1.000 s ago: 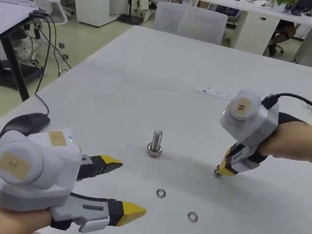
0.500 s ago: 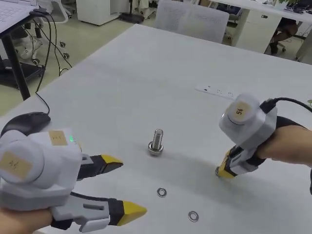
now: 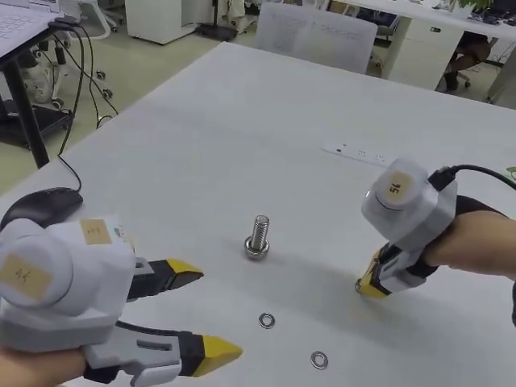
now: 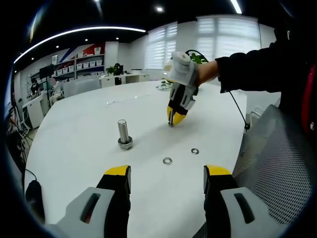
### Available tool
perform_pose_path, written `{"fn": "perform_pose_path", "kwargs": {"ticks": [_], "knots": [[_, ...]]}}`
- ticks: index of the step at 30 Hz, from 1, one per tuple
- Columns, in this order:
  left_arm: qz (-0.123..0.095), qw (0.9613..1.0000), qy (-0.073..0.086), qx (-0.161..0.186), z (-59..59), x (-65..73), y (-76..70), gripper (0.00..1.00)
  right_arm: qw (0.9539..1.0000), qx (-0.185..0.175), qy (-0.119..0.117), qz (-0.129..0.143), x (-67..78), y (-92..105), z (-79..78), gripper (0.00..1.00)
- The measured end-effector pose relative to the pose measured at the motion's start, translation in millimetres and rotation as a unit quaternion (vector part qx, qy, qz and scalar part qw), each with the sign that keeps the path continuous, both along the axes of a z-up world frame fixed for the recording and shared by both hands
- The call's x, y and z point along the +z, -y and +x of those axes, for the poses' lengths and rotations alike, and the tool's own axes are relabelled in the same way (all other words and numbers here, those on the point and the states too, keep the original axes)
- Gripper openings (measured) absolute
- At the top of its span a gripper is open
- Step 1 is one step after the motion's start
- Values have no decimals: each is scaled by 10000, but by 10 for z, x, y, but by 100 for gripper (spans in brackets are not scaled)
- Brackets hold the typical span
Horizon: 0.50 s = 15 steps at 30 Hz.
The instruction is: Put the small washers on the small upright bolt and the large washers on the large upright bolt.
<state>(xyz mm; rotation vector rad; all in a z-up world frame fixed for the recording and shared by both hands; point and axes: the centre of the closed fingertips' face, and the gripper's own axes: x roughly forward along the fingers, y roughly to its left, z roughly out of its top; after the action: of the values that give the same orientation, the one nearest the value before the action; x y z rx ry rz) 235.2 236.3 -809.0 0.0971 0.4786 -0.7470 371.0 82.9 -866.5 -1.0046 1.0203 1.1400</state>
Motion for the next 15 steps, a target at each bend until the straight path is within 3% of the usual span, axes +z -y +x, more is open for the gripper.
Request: {"fn": "perform_pose_path", "kwargs": {"ticks": [15], "knots": [[-3, 10000, 14, -15, 2, 17, 24, 58, 9999, -123, -14, 72, 50, 82, -11, 26]]}}
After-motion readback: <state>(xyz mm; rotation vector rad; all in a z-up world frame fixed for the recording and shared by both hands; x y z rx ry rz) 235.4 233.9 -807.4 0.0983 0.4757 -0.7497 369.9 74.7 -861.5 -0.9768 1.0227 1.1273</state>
